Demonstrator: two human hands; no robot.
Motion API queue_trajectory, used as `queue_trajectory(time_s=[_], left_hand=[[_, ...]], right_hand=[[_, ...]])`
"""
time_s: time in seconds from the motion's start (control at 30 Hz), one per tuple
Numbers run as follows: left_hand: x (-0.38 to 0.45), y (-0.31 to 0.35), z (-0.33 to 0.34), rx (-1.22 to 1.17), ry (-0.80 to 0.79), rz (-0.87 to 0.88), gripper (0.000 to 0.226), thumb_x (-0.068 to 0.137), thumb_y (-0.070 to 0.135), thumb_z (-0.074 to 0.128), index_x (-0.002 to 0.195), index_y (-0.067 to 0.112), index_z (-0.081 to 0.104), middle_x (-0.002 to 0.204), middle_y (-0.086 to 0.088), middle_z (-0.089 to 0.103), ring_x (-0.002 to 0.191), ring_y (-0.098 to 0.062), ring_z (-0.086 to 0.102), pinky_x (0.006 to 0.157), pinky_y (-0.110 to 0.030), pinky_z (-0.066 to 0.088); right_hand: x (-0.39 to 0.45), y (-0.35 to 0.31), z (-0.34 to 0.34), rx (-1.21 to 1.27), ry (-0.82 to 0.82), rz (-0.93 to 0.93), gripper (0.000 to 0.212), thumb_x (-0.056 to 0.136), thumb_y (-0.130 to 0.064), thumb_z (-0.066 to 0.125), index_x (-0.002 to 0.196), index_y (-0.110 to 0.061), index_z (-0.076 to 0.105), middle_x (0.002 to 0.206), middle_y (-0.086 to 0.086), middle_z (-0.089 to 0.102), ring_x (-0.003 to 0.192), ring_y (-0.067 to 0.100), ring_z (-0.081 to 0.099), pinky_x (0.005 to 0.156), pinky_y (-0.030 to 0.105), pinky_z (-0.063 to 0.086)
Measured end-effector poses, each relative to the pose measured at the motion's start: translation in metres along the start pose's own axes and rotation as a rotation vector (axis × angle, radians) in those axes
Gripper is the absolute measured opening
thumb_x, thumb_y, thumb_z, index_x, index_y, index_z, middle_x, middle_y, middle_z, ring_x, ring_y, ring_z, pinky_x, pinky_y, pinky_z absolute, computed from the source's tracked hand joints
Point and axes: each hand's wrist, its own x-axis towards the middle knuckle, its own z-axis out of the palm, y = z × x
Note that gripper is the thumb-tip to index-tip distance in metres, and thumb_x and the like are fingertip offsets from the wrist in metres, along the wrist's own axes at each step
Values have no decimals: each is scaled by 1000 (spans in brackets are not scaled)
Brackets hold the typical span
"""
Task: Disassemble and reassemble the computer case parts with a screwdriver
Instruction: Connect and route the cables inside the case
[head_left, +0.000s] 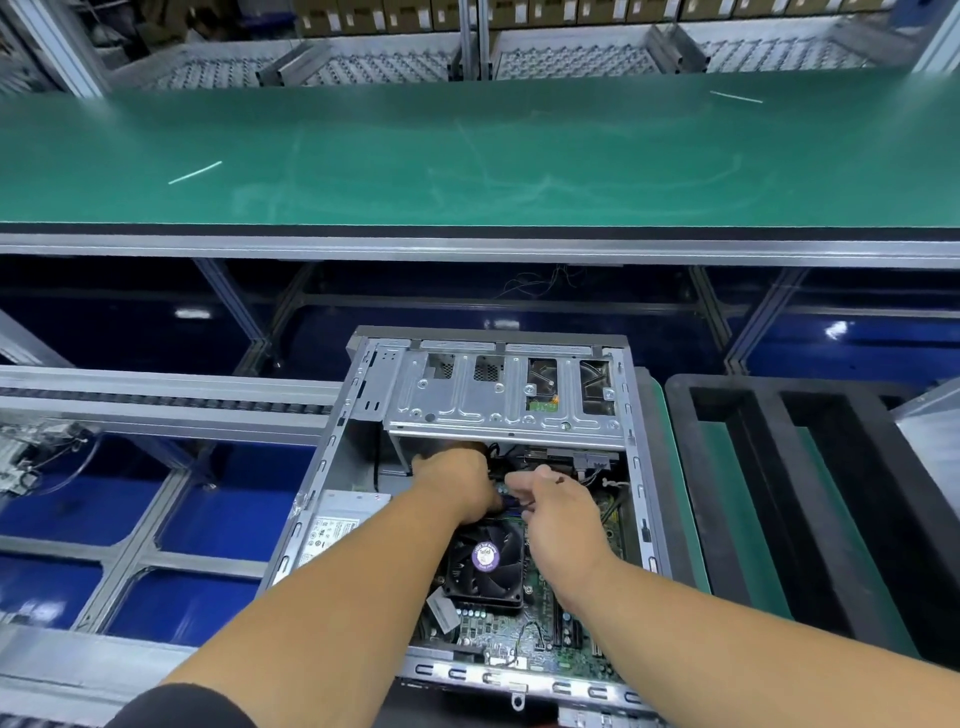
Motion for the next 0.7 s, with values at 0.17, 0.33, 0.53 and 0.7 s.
queue_trajectory(time_s=[0.17, 0.33, 0.53, 0.7], left_hand=[[3, -2, 3, -111, 40, -41, 30, 92, 41, 64, 73, 23, 48, 79, 4, 52, 107, -29, 58, 110, -53, 33], [6, -3, 1, -115, 55, -91, 31, 101, 48, 51, 102, 20, 65, 122, -7, 65, 122, -30, 54, 112, -52, 30], [3, -3, -5, -220, 25, -99, 24, 97, 37, 54, 93, 15, 63, 115, -10, 66, 113, -31, 59, 108, -48, 41], [-2, -4, -8, -326, -64, -58, 13, 84, 25, 63, 78, 14, 60, 86, -6, 62, 87, -27, 62, 88, -38, 53]], right_hand=[[2, 1, -6, -245, -44, 30, 33, 111, -24, 36, 99, -12, 65, 91, 6, 58, 84, 20, 58, 72, 30, 43], [5, -2, -4, -250, -58, 92, 42, 112, -28, 30, 90, -5, 57, 86, 9, 55, 78, 22, 50, 74, 32, 39], [3, -10, -1, 55, -69, 178, 34, 112, -28, 40, 128, -12, 65, 149, 22, 46, 138, 40, 41, 115, 49, 30], [10, -5, 0, 169, -57, 192, 44, 111, -33, 45, 150, -14, 51, 142, -4, 54, 129, 20, 49, 115, 35, 31]])
